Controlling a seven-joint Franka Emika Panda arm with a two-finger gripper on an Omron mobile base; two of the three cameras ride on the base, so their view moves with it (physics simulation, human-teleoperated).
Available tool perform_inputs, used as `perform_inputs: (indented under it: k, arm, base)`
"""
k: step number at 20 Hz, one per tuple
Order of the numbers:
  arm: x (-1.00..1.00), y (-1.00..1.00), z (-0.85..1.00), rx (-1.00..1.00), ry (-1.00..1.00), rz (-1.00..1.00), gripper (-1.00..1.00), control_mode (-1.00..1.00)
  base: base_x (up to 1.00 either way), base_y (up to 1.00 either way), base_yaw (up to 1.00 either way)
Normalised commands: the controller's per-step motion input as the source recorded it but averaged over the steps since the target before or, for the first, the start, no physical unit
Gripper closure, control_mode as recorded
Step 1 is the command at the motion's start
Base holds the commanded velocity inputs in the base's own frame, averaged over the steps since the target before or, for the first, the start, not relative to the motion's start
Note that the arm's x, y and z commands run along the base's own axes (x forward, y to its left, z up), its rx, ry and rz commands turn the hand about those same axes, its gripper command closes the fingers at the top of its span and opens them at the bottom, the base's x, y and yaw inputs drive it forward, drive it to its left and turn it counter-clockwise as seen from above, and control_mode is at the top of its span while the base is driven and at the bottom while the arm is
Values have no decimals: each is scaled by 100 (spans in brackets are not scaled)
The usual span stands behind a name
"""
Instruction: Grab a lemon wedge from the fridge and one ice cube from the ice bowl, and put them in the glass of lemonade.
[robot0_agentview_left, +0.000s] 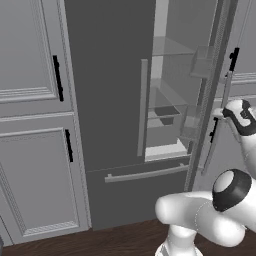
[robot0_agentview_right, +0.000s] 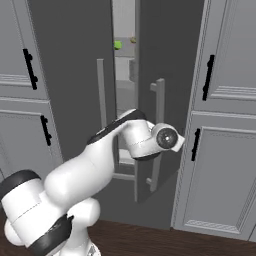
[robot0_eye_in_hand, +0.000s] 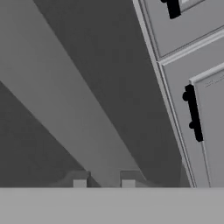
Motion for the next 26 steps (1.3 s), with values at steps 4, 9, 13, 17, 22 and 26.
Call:
perform_inputs:
  k: [4, 9, 13, 17, 22, 26]
  arm:
    - [-27, -56, 21, 0, 3, -12, -100, -100]
    - [-91, 7, 84, 0, -2, 0, -100, -100]
    - [-100, 63, 100, -11, -8, 0, -100, -100]
    - [-79, 94, 100, -24, -1, 0, -100, -100]
    - [-11, 100, 79, -39, 3, -2, -100, -100]
    - [37, 100, 31, -53, 17, -13, -100, -100]
  base:
    - [0, 0, 0]
    - [0, 0, 0]
    - [0, 0, 0]
    - [0, 0, 0]
    - [0, 0, 0]
    - [0, 0, 0]
